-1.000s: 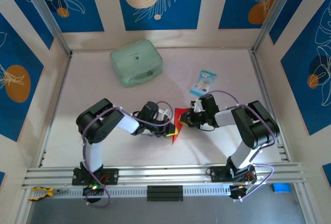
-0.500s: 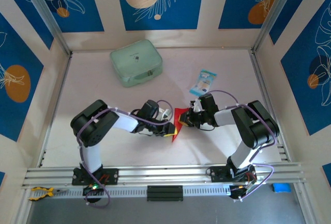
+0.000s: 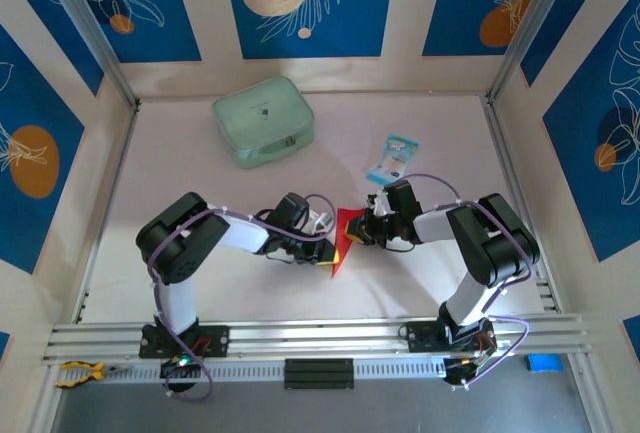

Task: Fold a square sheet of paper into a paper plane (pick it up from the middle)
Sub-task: Fold the wing for the fifth time at the center of the table.

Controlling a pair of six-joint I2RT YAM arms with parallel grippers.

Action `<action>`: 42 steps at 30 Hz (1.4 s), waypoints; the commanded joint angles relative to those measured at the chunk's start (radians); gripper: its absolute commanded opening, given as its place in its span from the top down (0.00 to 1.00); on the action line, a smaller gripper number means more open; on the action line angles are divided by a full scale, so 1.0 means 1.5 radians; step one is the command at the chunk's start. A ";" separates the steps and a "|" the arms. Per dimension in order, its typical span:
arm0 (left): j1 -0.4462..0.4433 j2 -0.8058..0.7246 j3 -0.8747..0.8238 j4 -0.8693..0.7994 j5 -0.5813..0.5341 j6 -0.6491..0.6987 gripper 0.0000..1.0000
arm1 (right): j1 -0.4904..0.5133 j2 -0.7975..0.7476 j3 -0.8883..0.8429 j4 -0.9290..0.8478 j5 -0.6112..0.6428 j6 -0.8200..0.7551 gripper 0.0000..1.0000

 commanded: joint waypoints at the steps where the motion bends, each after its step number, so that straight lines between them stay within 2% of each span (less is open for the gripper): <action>1: -0.009 -0.008 -0.006 -0.097 -0.012 0.033 0.94 | 0.005 0.024 -0.005 -0.056 0.044 -0.009 0.88; 5: -0.011 -0.019 -0.005 -0.131 -0.031 0.050 0.87 | 0.005 0.023 -0.004 -0.059 0.046 -0.008 0.88; 8: -0.013 -0.026 -0.007 -0.140 -0.035 0.057 0.85 | 0.006 0.022 -0.003 -0.063 0.048 -0.008 0.88; 10: -0.015 -0.027 -0.008 -0.140 -0.033 0.058 0.86 | 0.007 0.022 -0.003 -0.065 0.049 -0.009 0.88; 16: -0.018 -0.028 -0.007 -0.149 -0.032 0.067 0.97 | 0.008 0.022 -0.003 -0.068 0.054 -0.008 0.88; 21: -0.020 -0.034 -0.010 -0.153 -0.032 0.070 0.89 | 0.009 0.022 -0.003 -0.071 0.057 -0.008 0.88; 26: -0.023 -0.035 -0.015 -0.153 -0.027 0.072 0.88 | 0.009 0.022 -0.003 -0.072 0.060 -0.007 0.88; 34: -0.025 -0.035 -0.023 -0.133 -0.006 0.070 0.98 | 0.009 0.023 -0.003 -0.076 0.062 -0.007 0.88; 39: -0.026 -0.037 -0.024 -0.131 0.004 0.072 0.88 | 0.010 0.022 -0.001 -0.079 0.062 -0.007 0.88; 42: -0.026 -0.040 -0.028 -0.129 0.008 0.073 0.86 | 0.010 0.022 -0.002 -0.080 0.063 -0.007 0.88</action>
